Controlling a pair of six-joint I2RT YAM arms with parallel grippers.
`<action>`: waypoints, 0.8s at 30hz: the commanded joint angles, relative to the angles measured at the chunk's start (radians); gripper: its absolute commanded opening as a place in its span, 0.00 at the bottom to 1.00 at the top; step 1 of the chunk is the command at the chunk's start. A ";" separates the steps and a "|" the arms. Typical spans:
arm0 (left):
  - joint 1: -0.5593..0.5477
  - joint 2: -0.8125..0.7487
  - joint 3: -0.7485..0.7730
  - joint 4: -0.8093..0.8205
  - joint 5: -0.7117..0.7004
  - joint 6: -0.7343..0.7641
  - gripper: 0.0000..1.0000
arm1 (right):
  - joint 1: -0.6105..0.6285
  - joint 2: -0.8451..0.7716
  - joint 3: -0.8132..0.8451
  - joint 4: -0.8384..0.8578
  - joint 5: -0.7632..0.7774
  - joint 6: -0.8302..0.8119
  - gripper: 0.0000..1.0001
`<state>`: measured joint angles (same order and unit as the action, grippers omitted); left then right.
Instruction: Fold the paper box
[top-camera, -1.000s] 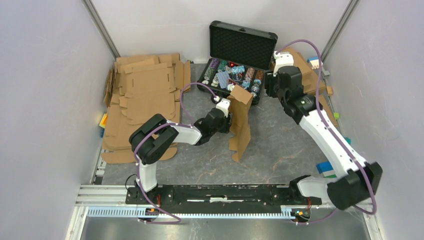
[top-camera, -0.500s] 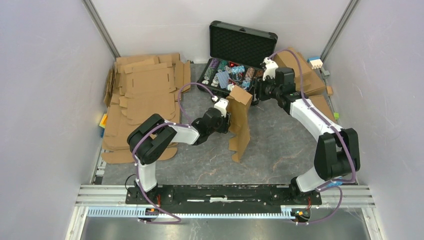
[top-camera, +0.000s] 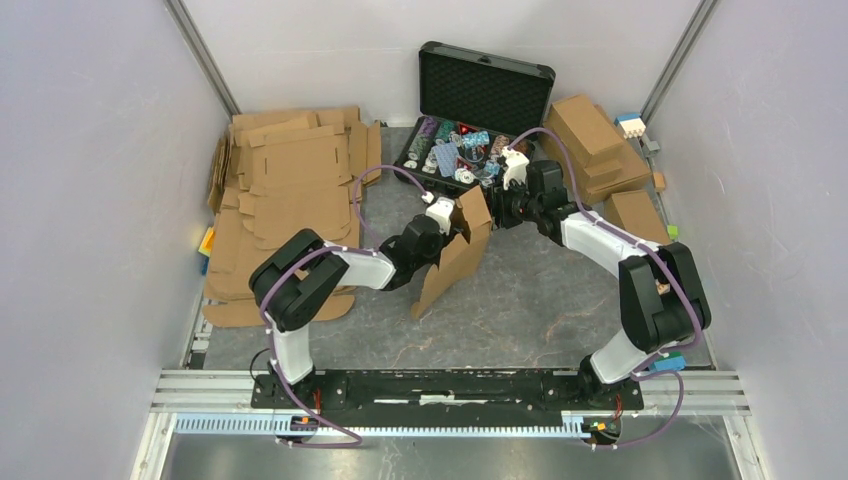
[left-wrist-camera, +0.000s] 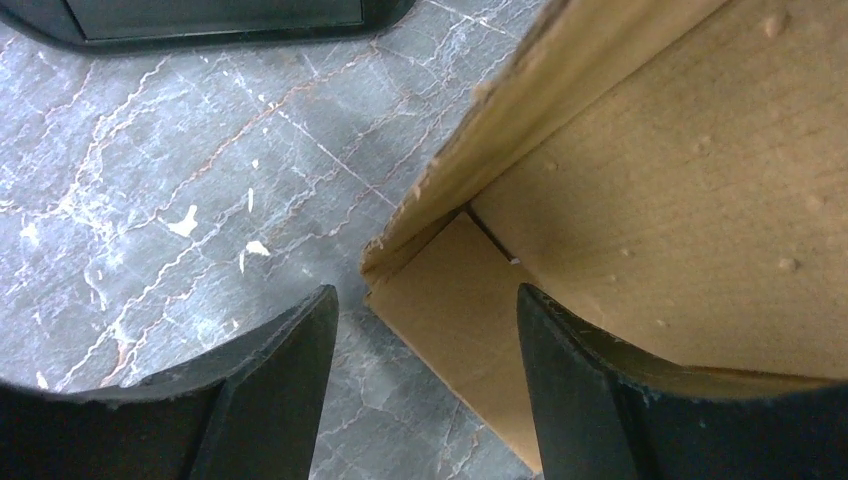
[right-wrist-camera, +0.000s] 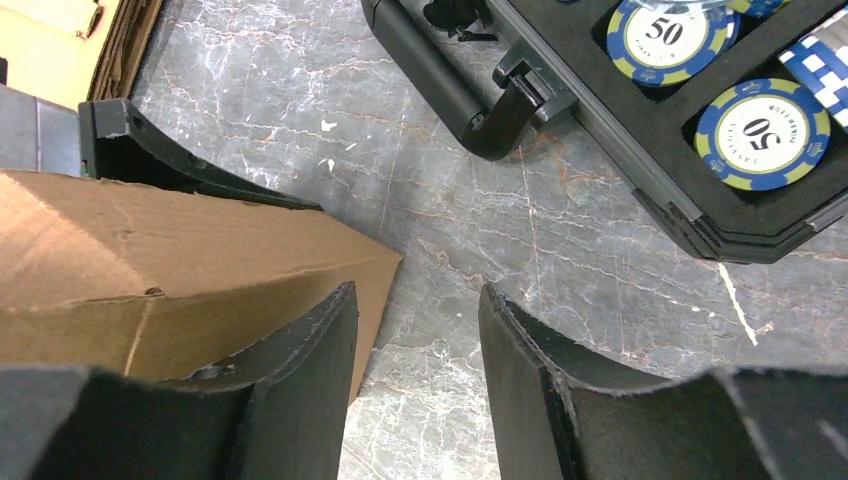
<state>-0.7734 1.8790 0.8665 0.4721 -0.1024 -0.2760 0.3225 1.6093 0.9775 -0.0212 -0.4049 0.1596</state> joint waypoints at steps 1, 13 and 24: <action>0.011 -0.047 -0.032 -0.117 -0.019 -0.001 0.74 | 0.000 -0.024 -0.006 0.058 0.051 -0.015 0.53; 0.019 -0.251 -0.088 -0.310 -0.034 -0.069 0.81 | -0.004 -0.022 0.016 -0.016 0.166 -0.011 0.53; 0.019 -0.589 -0.215 -0.501 -0.023 -0.155 0.81 | -0.063 -0.139 -0.081 -0.023 0.255 0.051 0.53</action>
<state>-0.7586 1.4094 0.6903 0.0853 -0.1211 -0.3595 0.2775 1.5745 0.9447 -0.0475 -0.2096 0.1791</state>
